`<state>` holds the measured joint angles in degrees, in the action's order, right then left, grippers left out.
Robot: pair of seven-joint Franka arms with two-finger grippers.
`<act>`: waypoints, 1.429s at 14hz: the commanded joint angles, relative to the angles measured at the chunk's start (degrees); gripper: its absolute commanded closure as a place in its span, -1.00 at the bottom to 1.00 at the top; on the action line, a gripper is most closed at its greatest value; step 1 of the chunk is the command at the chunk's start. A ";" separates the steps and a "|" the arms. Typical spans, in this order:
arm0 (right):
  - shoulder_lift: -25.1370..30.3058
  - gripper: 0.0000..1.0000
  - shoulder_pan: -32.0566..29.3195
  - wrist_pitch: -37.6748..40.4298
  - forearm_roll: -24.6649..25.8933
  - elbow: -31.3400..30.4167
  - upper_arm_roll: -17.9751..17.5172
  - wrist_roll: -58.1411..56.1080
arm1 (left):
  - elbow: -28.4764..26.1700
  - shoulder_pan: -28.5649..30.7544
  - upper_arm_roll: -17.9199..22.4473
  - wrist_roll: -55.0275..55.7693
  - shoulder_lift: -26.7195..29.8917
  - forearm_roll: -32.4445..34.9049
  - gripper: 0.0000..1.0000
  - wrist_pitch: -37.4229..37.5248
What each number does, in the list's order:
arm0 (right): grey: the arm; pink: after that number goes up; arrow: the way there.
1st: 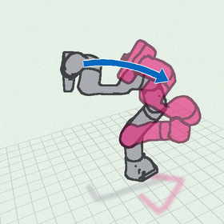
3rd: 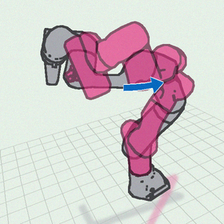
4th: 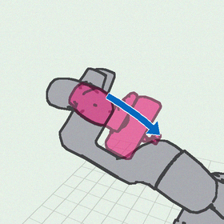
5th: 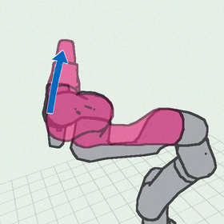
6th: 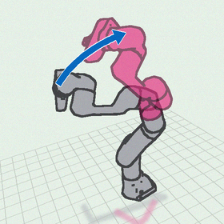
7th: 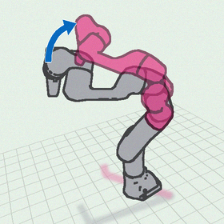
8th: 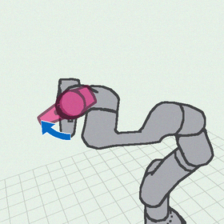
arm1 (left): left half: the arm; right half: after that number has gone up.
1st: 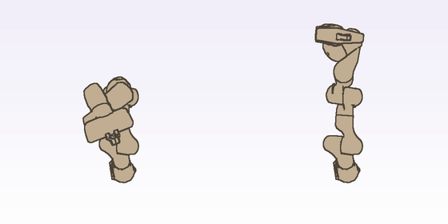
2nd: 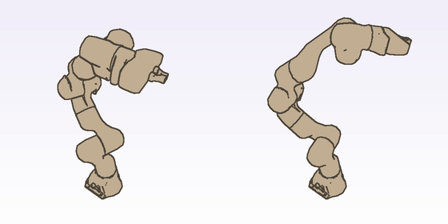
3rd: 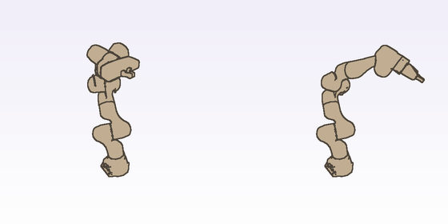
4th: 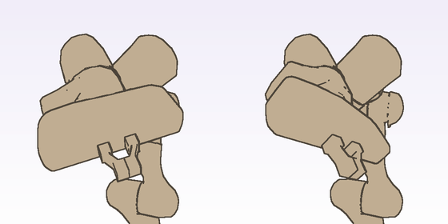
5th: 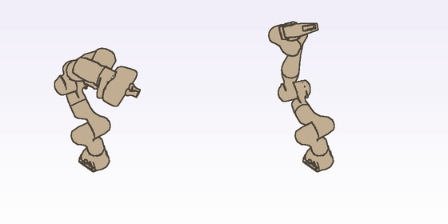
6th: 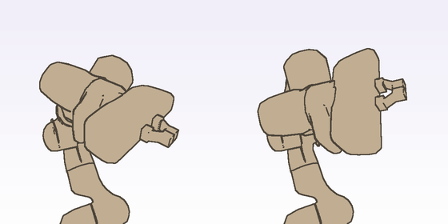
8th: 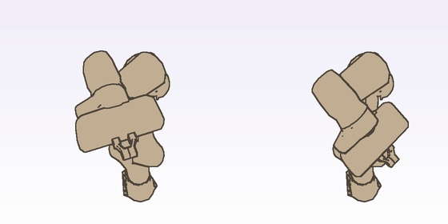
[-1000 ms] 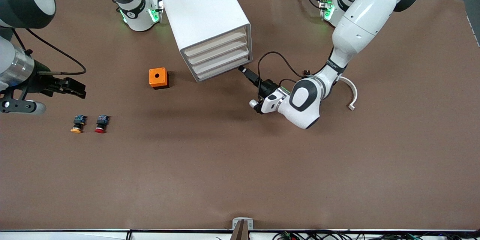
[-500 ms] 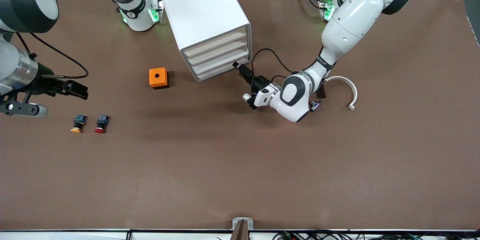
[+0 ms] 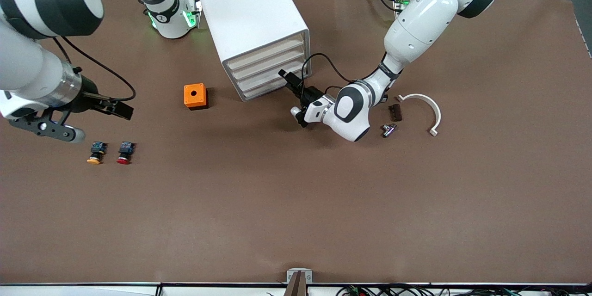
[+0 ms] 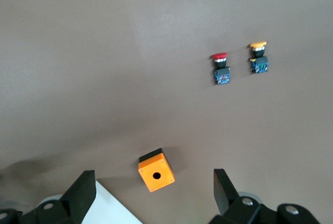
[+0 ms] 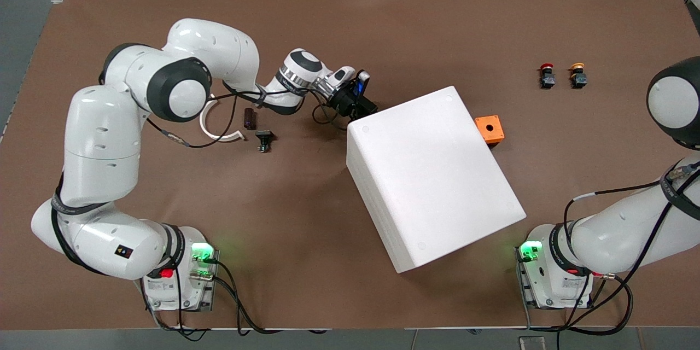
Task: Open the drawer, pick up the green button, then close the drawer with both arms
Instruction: 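Pull the drawer open with the left gripper while the right gripper approaches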
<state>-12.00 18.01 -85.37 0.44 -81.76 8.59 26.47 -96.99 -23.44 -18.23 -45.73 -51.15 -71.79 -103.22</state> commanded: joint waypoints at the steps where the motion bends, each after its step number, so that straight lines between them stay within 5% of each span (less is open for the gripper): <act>1: 0.31 -1.00 0.19 0.46 0.09 -0.77 0.28 1.65 | -0.22 -1.08 -0.14 -2.78 -0.62 -2.74 -0.86 -1.02; 9: 0.49 -1.00 2.38 1.78 -0.61 -1.03 0.20 10.69 | -0.04 -3.02 -0.05 -6.74 -1.94 -6.00 0.48 -2.51; 16: 0.40 -1.00 7.04 1.43 -1.66 -1.03 0.20 20.29 | 2.77 -2.75 1.08 -4.81 -3.43 -5.65 0.88 -2.51; 20: 0.40 -1.00 7.39 1.26 -6.15 -0.94 0.20 24.23 | 5.05 -2.75 3.72 -2.61 -3.61 -5.21 0.89 -2.43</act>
<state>-12.13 24.98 -83.98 -4.35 -82.31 8.60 47.88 -95.31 -26.14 -15.90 -50.74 -52.85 -76.46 -105.27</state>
